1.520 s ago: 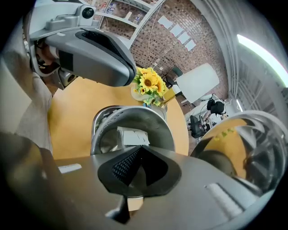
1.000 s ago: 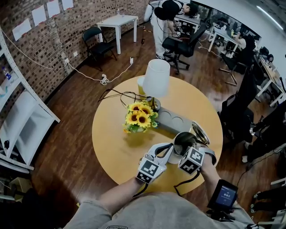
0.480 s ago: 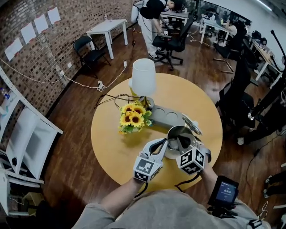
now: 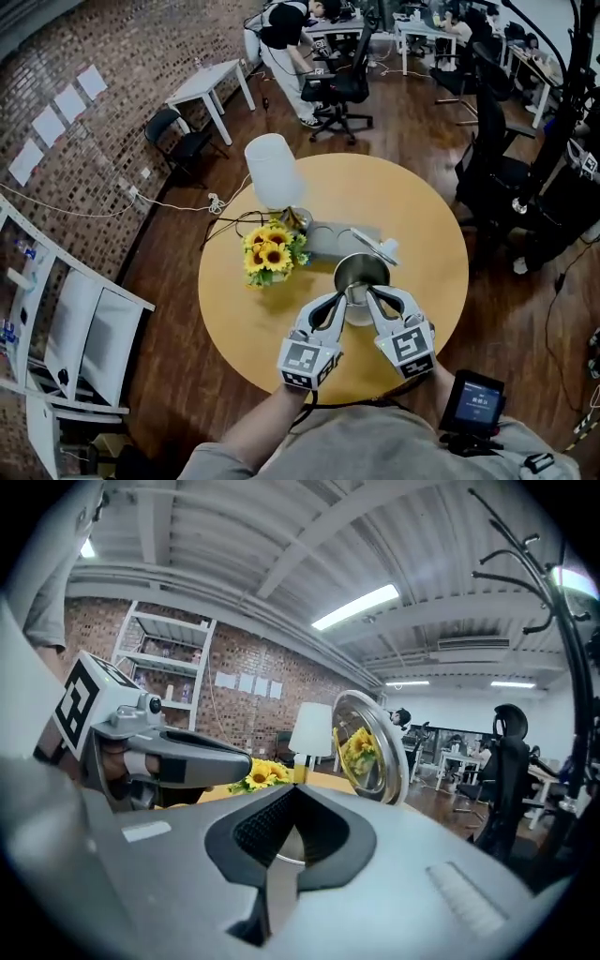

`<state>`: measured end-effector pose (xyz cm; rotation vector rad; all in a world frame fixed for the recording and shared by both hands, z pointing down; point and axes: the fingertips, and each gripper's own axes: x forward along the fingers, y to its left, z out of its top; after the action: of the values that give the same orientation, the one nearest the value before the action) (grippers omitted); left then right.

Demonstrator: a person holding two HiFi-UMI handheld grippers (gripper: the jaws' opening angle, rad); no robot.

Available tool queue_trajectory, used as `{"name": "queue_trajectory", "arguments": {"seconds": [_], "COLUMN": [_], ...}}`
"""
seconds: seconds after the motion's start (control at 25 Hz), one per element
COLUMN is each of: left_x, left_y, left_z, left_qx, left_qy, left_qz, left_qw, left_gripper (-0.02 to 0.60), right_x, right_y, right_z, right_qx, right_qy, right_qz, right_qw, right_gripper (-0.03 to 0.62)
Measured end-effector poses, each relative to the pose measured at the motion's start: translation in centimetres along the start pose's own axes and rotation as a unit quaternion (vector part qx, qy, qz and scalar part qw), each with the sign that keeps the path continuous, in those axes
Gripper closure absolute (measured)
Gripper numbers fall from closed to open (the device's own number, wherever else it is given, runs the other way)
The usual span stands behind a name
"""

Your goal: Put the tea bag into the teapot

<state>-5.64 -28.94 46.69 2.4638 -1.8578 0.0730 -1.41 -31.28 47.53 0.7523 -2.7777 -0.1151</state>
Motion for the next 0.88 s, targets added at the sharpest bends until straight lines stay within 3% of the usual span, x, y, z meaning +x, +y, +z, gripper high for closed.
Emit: {"name": "queue_trajectory", "arguments": {"seconds": [0.36, 0.88], "left_x": [-2.2, -13.4], "left_y": [-1.3, -2.2], "left_z": [0.8, 0.3], "left_qx": [0.011, -0.006], "left_qy": [-0.017, -0.021], "left_qz": [-0.036, -0.123], "left_qw": [0.9991, 0.9921], "left_gripper": [0.58, 0.58], "right_x": [-2.1, -7.2], "right_y": [2.3, 13.6], "right_z": [1.4, 2.1], "right_qx": [-0.02, 0.0], "right_qy": [-0.018, 0.004], "right_qz": [-0.033, -0.115], "right_qw": [0.999, 0.993], "right_gripper": [0.586, 0.586]}}
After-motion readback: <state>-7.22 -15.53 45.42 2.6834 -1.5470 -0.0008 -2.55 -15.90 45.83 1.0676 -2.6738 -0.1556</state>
